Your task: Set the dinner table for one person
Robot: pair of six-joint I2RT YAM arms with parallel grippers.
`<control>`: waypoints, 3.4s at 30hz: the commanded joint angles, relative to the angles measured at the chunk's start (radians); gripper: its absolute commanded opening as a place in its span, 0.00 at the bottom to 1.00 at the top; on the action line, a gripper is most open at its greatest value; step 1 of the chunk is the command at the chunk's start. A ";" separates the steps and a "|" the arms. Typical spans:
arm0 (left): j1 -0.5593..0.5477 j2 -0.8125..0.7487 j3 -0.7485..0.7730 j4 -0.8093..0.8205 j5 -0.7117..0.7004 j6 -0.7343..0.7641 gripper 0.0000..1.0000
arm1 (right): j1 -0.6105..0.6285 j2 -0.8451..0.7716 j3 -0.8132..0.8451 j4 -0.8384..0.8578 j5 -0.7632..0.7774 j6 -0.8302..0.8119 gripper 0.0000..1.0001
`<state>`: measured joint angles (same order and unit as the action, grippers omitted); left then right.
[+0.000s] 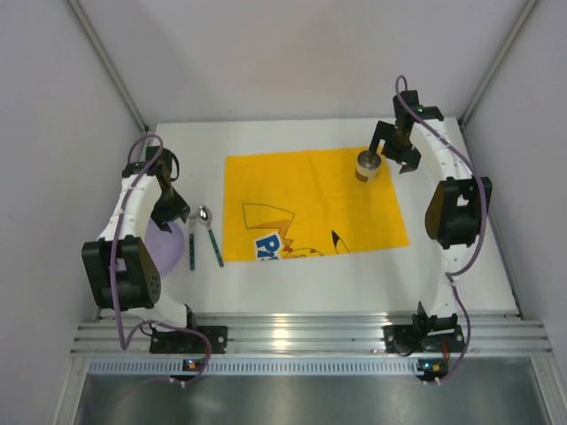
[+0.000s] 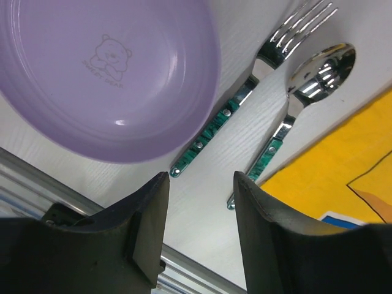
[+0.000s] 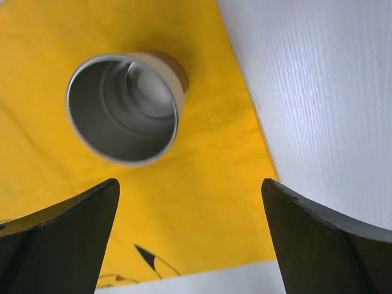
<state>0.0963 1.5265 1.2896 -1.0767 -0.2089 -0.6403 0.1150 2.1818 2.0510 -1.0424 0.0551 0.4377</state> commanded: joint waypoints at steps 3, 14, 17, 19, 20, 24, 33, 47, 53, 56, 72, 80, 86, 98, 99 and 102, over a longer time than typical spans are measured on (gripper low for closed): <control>0.008 0.073 0.013 0.046 -0.052 0.036 0.49 | -0.002 -0.393 -0.207 0.050 -0.050 0.010 1.00; 0.008 0.237 0.008 0.139 -0.063 0.053 0.45 | -0.005 -0.672 -0.630 0.096 -0.090 -0.048 1.00; 0.008 0.267 -0.004 0.164 -0.063 0.063 0.45 | -0.012 -0.701 -0.683 0.096 -0.083 -0.066 1.00; 0.010 0.285 -0.007 0.162 -0.076 0.059 0.44 | -0.020 -0.714 -0.712 0.096 -0.077 -0.079 1.00; 0.010 0.296 -0.012 0.165 -0.079 0.057 0.43 | -0.026 -0.721 -0.719 0.096 -0.078 -0.080 1.00; 0.011 0.316 -0.035 0.181 -0.083 0.056 0.33 | -0.031 -0.735 -0.741 0.097 -0.084 -0.080 1.00; 0.031 0.373 -0.014 0.178 -0.067 0.080 0.00 | -0.031 -0.703 -0.710 0.081 -0.100 -0.091 1.00; -0.524 0.395 0.589 -0.190 -0.018 -0.067 0.00 | -0.023 -0.783 -0.795 0.058 -0.110 -0.022 1.00; -0.805 0.682 1.011 -0.229 0.040 -0.047 0.00 | -0.018 -0.876 -0.850 0.032 -0.095 0.022 1.00; -0.877 0.770 1.090 -0.146 0.072 -0.039 0.00 | -0.018 -0.924 -0.876 0.010 -0.089 0.022 1.00; -0.955 0.917 1.106 0.156 -0.076 -0.002 0.00 | -0.002 -1.083 -0.954 -0.057 -0.106 0.007 1.00; -0.954 0.861 1.114 0.155 -0.135 -0.025 0.98 | 0.028 -1.093 -0.960 -0.054 -0.107 0.006 1.00; -0.862 0.536 0.884 0.130 -0.331 -0.010 0.98 | 0.028 -1.116 -0.980 -0.042 -0.121 0.010 1.00; -0.349 -0.028 -0.180 0.305 -0.009 0.016 0.81 | 0.040 -1.090 -0.974 0.038 -0.213 0.027 1.00; -0.348 -0.025 -0.199 0.311 -0.004 0.016 0.80 | 0.044 -1.078 -0.967 0.039 -0.212 0.027 1.00; -0.348 -0.002 -0.248 0.343 0.026 0.008 0.79 | 0.051 -1.054 -0.937 0.038 -0.212 0.021 1.00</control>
<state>-0.2489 1.5280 1.0637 -0.8394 -0.2626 -0.6586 0.1490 1.1072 1.0618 -1.0454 -0.1390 0.4549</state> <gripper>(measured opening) 0.795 0.996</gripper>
